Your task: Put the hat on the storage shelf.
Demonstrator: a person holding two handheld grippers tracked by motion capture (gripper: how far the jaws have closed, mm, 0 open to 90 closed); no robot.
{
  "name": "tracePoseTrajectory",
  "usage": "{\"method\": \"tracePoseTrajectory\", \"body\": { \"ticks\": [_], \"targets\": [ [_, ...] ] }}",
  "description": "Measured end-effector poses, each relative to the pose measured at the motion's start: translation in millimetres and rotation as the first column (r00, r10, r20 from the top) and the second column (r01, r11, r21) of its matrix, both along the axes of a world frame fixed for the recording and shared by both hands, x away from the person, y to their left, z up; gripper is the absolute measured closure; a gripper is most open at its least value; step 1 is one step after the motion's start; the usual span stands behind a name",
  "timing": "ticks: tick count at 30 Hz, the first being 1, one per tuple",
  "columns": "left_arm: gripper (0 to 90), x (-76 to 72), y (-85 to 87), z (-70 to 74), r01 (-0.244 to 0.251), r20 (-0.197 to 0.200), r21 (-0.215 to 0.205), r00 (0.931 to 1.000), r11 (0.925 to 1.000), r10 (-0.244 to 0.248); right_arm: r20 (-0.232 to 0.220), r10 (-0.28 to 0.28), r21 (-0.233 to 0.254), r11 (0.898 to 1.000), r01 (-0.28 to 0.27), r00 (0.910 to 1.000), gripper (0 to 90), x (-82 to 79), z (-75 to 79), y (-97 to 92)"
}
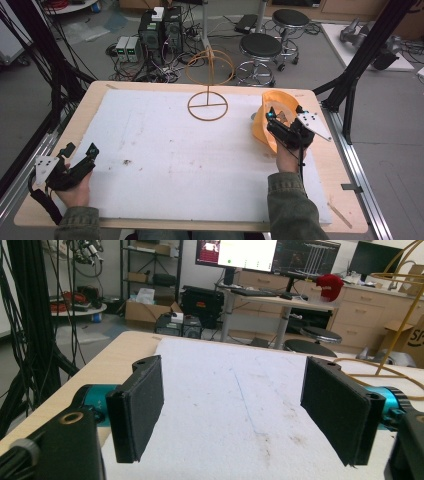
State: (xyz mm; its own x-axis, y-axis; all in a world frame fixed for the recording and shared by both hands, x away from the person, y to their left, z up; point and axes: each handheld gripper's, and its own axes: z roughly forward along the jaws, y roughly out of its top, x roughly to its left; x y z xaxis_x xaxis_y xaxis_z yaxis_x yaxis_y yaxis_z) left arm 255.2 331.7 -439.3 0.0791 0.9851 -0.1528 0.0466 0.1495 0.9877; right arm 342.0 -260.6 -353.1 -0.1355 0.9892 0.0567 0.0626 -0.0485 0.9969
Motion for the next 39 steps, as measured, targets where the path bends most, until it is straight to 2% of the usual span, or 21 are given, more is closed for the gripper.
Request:
{"method": "tracePoseTrajectory", "body": {
  "ticks": [9,11,13,19,29,39],
  "targets": [
    [25.4,0.4,-1.0,0.0,0.002,-0.003,0.001,1.0,1.0,-0.002,-0.077,0.007,-0.009,1.0,-0.008,0.997,11.6,19.6,-6.8,5.0],
    [25.5,0.5,-1.5,0.1,-0.001,-0.001,0.007,1.0,1.0,0.001,-0.081,0.01,-0.01,1.0,-0.011,0.9967,11.7,21.5,-6.6,4.9],
    [25.5,0.7,-2.8,0.4,-0.004,-0.002,0.03,1.0,0.9995,0.004,-0.091,0.011,-0.008,1.0,-0.012,0.9958,11.7,25.1,-4.7,5.4],
    [25.5,3.3,-4.4,-0.2,0.01,-0.007,0.028,0.9999,0.9996,-0.01,-0.117,0.012,-0.027,1.0,-0.015,0.9931,11.8,35.8,-3.2,9.2],
    [25.6,3.5,-2.2,-0.8,0.001,-0.011,0.017,0.9999,0.9999,-0.001,-0.226,0.017,-0.05,0.998,-0.029,0.9739,11.8,51.6,-14.2,13.9],
    [25.6,4.2,-1.7,-1.4,-0.008,-0.022,0.02,0.9997,0.9998,0.008,-0.266,0.011,-0.092,0.995,-0.037,0.9639,11.8,61.5,-24.8,18.9]
  ]
}}
